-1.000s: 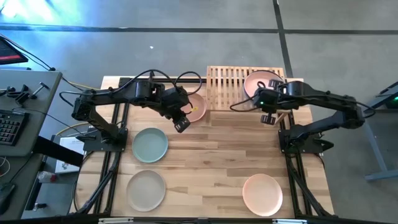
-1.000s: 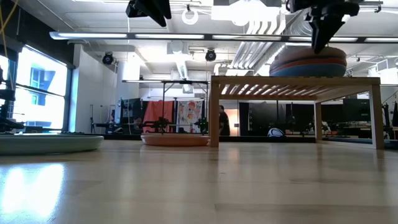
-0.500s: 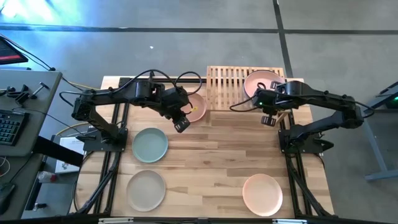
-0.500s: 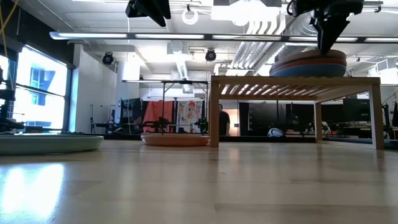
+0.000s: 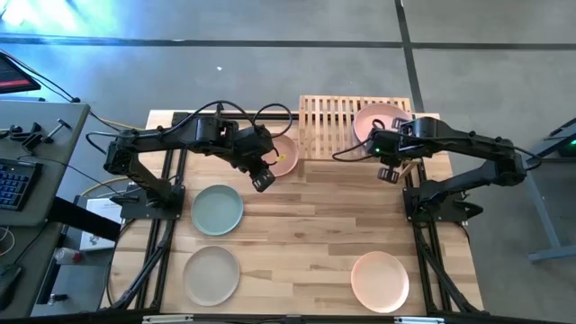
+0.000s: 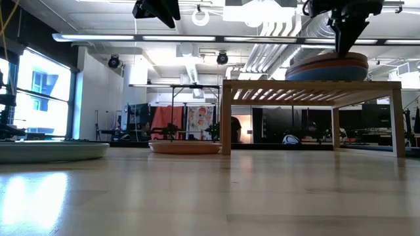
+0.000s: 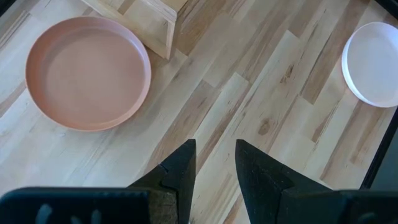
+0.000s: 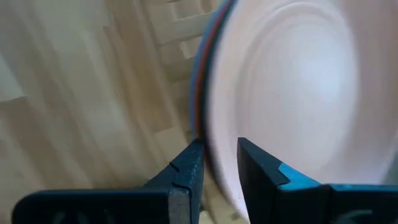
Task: Place and stack plates onto a shelf
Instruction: Stack the pink plate on the dark green plate on the shelf, then put the light orange plate on the shelf
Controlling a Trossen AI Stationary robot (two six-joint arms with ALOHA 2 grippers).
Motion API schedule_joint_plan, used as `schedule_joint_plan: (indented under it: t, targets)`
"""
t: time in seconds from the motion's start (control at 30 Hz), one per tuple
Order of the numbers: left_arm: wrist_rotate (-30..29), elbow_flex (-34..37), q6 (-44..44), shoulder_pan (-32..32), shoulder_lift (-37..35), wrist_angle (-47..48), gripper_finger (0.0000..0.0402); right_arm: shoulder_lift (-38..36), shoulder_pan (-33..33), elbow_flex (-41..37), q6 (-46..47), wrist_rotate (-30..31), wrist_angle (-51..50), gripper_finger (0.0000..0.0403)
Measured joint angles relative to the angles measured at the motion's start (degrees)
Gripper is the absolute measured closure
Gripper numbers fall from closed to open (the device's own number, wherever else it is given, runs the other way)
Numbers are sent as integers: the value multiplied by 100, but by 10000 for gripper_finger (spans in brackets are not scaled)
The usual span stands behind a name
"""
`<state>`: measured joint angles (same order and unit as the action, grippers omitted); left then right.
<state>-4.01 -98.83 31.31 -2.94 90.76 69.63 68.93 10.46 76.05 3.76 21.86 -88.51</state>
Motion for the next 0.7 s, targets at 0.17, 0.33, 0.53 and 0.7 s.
schedule_joint_plan:
  t: [0.17, 0.33, 0.53, 0.7]
  targets:
    - [0, 0, 0, -2, 0, 0, 300, -2, 5, 0, -247, 273, 82, 329]
    - [-4, 0, -255, -2, 0, 19, 300, 0, 4, 322, -171, 300, 115, 329]
    - [-156, 41, -473, -2, -4, 187, 300, -2, 4, 1202, 293, -141, 93, 329]
    - [-160, 451, -966, -2, -3, 264, 300, -2, 2, 1783, 822, -759, 94, 329]
